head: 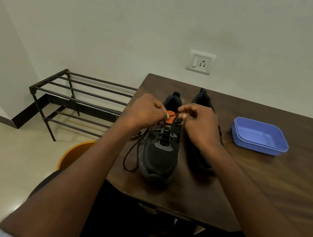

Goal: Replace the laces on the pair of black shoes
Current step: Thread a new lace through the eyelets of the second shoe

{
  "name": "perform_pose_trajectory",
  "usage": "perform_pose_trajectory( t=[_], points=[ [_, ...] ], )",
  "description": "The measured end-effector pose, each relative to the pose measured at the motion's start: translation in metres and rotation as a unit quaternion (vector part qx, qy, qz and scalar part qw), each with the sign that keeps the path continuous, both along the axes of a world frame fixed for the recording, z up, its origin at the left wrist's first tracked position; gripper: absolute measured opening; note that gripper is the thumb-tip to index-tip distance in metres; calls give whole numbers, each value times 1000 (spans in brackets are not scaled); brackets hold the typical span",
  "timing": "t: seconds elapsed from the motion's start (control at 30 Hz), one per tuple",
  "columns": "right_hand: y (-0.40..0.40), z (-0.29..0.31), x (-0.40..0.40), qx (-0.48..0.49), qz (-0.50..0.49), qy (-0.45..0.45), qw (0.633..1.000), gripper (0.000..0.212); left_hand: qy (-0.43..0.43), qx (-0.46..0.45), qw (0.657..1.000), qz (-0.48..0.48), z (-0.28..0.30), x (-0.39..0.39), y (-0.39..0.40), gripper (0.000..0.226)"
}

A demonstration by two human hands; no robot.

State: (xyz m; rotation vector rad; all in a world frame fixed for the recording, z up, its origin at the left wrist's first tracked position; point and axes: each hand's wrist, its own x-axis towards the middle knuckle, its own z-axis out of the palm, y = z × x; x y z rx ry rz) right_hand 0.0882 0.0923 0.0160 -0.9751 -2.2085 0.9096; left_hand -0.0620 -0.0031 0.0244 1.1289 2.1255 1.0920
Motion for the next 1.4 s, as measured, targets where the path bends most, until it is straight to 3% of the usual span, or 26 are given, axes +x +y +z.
perform_pose_trajectory(
  t=[0.07,0.17,0.43,0.97,1.23,1.4],
  points=[
    [5,-9,-3,90,46,-124,987,54,49,6,999,9,-6,-3,1,15],
    [9,-21,-2,123,89,-192,970,59,91,13,996,8,-12,2,2,9],
    [16,-28,2,70,39,-96,992,34,228,-27,973,-34,-13,16,6,12],
    [20,-30,3,16,23,-71,997,30,256,-94,950,-149,-10,-3,15,18],
    [21,-28,4,11,18,-72,997,32,269,-89,949,-138,-15,7,18,18],
    [21,-29,2,9,24,-72,997,32,328,-110,931,-113,-11,14,17,18]
  ],
)
